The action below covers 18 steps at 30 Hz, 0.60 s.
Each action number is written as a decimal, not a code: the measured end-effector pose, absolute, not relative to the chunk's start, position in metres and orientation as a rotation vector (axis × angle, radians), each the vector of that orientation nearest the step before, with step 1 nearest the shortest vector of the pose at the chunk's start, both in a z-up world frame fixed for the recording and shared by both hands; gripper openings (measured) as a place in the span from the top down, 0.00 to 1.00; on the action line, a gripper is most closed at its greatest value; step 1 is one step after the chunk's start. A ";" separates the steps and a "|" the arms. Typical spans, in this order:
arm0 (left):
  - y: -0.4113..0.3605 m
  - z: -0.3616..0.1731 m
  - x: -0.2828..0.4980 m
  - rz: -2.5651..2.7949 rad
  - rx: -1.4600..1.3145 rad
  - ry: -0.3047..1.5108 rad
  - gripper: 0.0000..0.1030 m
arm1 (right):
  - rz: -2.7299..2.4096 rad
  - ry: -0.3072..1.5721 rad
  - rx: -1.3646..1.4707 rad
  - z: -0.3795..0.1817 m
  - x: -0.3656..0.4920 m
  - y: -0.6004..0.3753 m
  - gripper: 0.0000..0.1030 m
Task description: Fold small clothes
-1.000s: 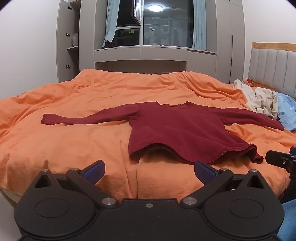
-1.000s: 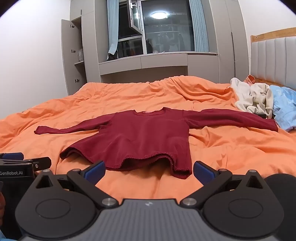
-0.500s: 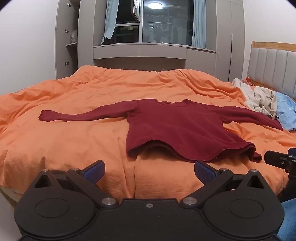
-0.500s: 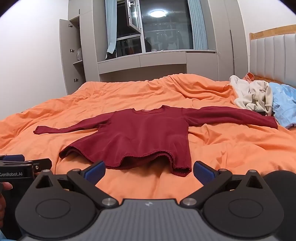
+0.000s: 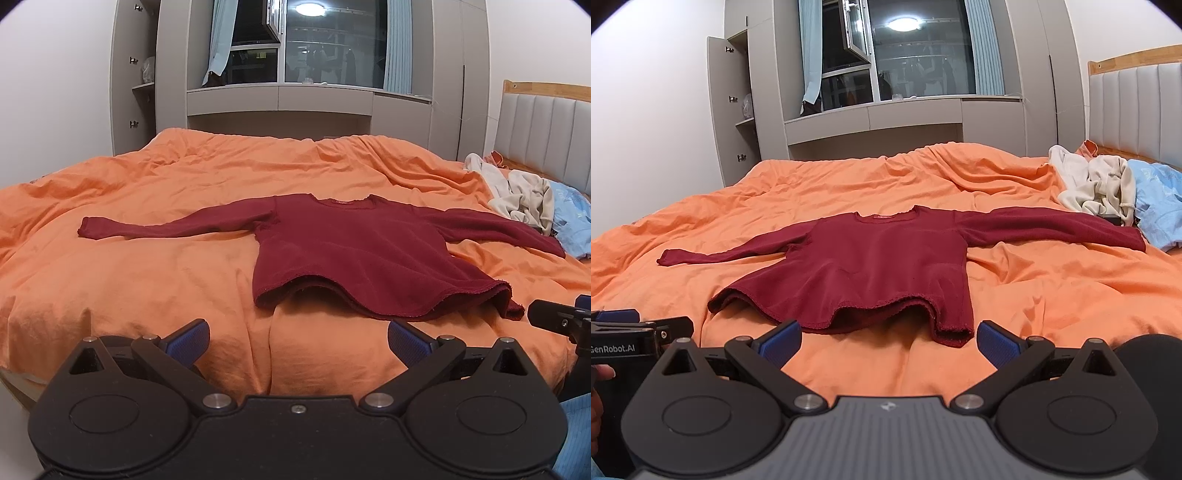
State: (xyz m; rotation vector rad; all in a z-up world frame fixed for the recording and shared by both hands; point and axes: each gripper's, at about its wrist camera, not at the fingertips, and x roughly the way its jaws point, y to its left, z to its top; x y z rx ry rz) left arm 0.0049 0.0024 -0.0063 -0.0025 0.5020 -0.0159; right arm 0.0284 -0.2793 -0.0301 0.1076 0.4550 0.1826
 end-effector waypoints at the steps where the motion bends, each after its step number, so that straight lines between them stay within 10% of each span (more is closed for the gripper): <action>1: 0.003 -0.006 0.005 -0.015 -0.003 0.502 0.01 | 0.181 0.457 0.108 -0.030 0.028 -0.279 0.00; 18: 0.002 -0.010 0.006 -0.014 -0.009 0.515 0.01 | 0.176 0.475 0.116 -0.035 0.029 -0.279 0.00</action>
